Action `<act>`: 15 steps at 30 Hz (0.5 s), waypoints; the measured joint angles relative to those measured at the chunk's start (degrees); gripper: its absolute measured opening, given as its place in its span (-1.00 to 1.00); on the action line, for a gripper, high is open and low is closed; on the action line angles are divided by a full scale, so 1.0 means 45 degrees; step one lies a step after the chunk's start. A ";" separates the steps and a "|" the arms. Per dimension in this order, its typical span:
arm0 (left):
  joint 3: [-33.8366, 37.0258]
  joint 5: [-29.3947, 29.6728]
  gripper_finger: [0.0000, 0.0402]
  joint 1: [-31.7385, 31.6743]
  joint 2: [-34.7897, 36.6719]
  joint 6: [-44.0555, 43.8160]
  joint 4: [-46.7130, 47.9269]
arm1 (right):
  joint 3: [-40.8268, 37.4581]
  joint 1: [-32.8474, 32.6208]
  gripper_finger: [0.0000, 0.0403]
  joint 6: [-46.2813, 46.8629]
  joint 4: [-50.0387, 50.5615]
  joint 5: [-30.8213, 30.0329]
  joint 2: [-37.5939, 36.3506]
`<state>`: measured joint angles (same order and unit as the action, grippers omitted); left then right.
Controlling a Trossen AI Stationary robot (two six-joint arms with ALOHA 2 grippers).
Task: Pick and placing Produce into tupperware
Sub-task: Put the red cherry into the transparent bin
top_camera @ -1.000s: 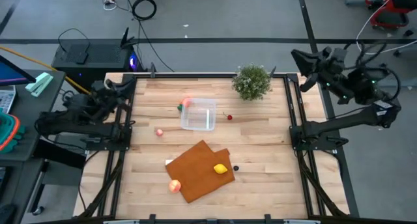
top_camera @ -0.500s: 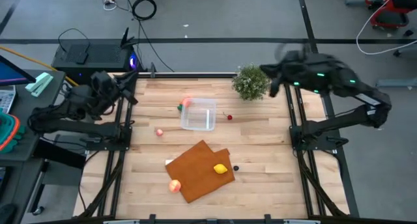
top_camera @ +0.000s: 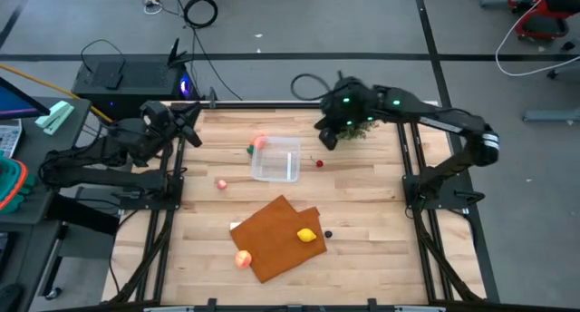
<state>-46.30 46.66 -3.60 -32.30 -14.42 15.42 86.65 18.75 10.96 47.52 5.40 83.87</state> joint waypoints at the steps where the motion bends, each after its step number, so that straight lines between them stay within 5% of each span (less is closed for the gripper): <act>1: 0.0000 -0.0003 -0.72 0.0000 -0.0082 0.0004 -0.0004 | 0.0000 -0.0002 -1.00 -0.0120 0.0104 0.0161 0.0264; 15: 0.0000 -0.0003 -0.75 0.0000 -0.0576 0.0015 -0.0016 | -0.0005 -0.0041 -0.79 -0.2728 0.1995 0.0605 0.3286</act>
<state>-46.30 46.65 -3.60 -34.89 -14.35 15.35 86.63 18.57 -1.31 56.50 8.12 98.66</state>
